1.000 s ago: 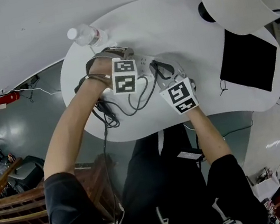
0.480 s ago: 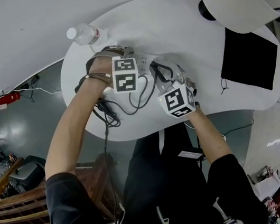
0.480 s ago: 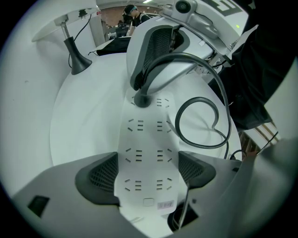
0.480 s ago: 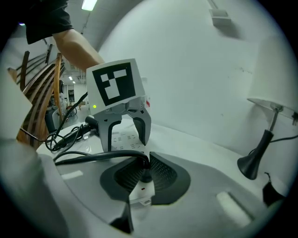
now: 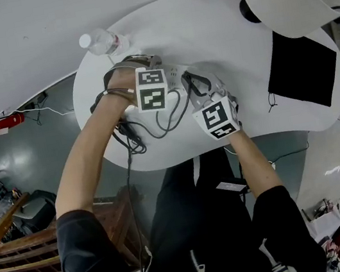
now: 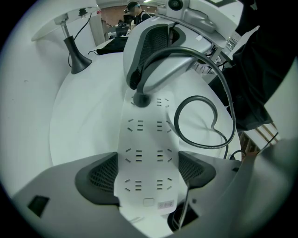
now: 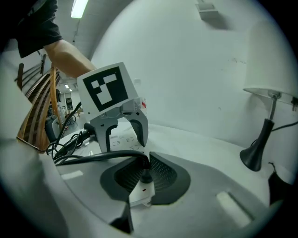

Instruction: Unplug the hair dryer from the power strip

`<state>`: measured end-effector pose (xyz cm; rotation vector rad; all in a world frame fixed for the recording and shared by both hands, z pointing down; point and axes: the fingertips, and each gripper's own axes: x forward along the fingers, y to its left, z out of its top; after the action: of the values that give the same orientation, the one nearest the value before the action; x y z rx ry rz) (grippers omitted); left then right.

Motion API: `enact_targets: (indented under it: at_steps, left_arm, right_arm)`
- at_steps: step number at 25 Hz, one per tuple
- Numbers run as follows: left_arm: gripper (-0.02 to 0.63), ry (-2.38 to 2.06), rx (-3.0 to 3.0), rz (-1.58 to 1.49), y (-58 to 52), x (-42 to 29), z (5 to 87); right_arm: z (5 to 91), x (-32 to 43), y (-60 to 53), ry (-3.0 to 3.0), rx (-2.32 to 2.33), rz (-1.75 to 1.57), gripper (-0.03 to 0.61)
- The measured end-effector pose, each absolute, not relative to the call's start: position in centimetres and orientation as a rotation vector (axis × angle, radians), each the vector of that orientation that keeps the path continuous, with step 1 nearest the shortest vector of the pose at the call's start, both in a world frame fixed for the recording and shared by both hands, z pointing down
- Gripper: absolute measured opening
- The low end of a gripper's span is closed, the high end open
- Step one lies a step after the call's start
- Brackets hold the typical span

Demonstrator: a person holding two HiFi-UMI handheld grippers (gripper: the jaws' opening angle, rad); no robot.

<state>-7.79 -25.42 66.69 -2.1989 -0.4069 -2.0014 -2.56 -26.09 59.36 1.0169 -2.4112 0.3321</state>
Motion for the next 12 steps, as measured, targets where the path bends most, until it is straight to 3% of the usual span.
enact_targets:
  at_steps: [12]
  left_arm:
    - [0.388,-0.422,-2.189,-2.007,-25.37,-7.79,66.66]
  right_arm:
    - [59.37,-2.31,-26.38,-2.439,1.035,0.399,0.04]
